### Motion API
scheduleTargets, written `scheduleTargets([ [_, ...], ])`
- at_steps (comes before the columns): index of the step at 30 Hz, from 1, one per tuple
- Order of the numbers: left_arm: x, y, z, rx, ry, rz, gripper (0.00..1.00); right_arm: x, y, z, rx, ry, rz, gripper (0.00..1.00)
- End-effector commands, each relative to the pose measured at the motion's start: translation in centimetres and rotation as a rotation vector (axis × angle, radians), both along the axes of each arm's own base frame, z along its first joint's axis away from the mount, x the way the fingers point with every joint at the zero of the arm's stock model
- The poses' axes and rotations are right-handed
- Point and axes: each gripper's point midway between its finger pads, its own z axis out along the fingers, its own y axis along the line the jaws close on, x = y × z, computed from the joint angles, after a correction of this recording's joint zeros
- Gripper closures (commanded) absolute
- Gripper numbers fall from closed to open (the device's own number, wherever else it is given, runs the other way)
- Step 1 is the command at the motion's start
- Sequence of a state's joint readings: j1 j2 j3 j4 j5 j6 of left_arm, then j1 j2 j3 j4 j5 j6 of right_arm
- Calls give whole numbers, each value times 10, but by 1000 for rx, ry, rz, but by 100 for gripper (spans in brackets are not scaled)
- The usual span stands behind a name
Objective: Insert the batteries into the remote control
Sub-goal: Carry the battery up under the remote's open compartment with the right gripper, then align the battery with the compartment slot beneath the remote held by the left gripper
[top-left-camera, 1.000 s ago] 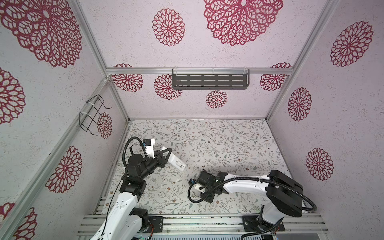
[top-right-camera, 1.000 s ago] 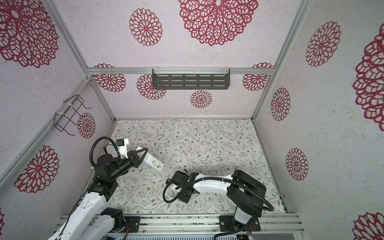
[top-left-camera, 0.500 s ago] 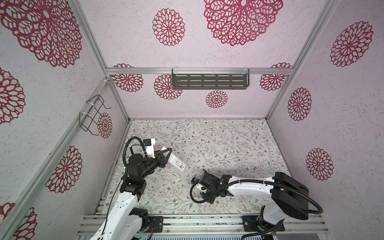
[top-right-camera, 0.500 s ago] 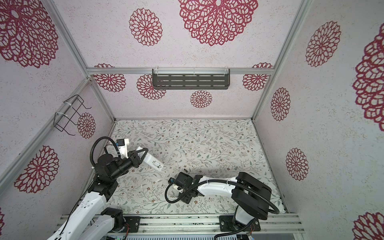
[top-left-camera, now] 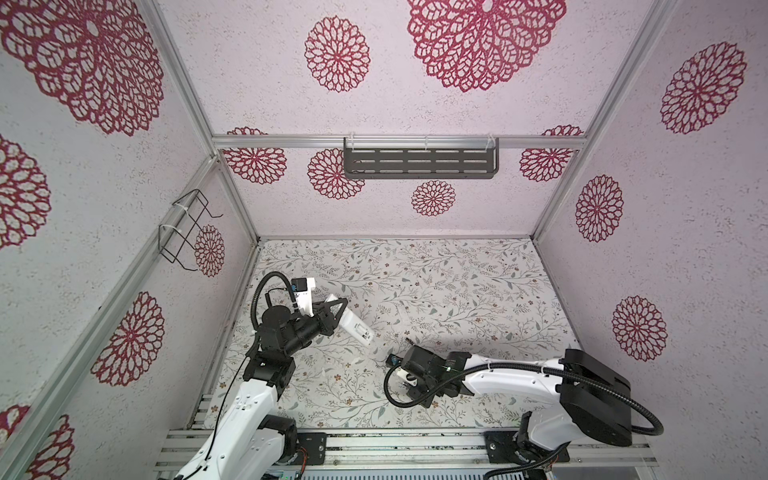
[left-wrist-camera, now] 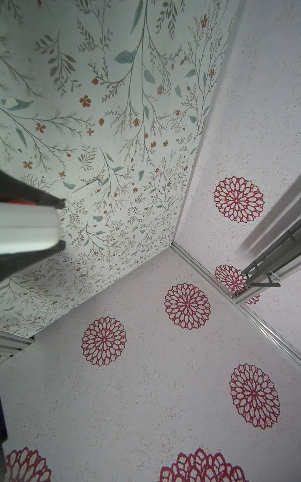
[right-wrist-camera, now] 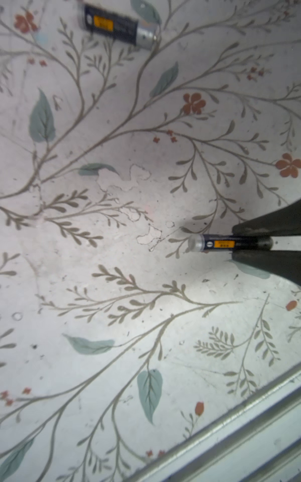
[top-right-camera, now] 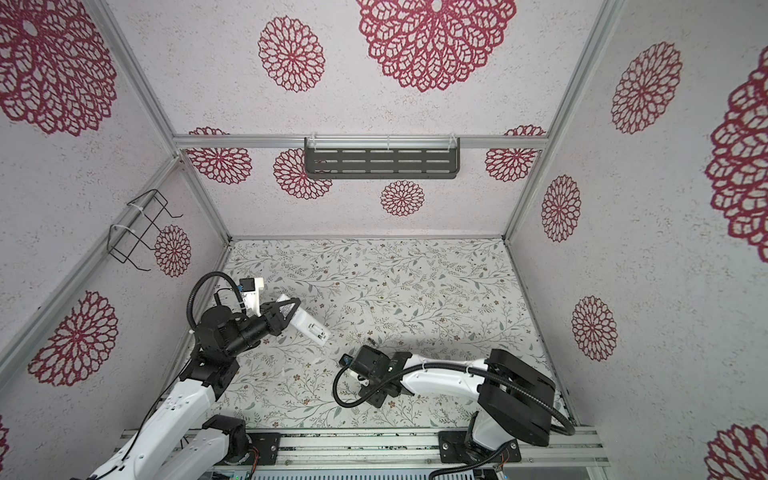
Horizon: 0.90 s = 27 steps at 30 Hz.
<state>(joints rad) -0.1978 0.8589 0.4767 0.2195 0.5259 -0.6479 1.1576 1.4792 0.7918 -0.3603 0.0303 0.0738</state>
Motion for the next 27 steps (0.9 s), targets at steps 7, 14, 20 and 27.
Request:
scheduleTargets([
  [7,-3,-24,7,-32,-32,-104,100,33,25,68,275,-43,-186,93],
  [14,-6,-30,9,-61,-31,-140,100,58,51,123,473,-73,-248,92],
  [20,-8,-36,5,-58,-19,-160,100,69,71,148,537,-81,-260,92],
  [27,-6,-33,6,-44,-22,-140,100,73,83,150,544,-74,-249,92],
])
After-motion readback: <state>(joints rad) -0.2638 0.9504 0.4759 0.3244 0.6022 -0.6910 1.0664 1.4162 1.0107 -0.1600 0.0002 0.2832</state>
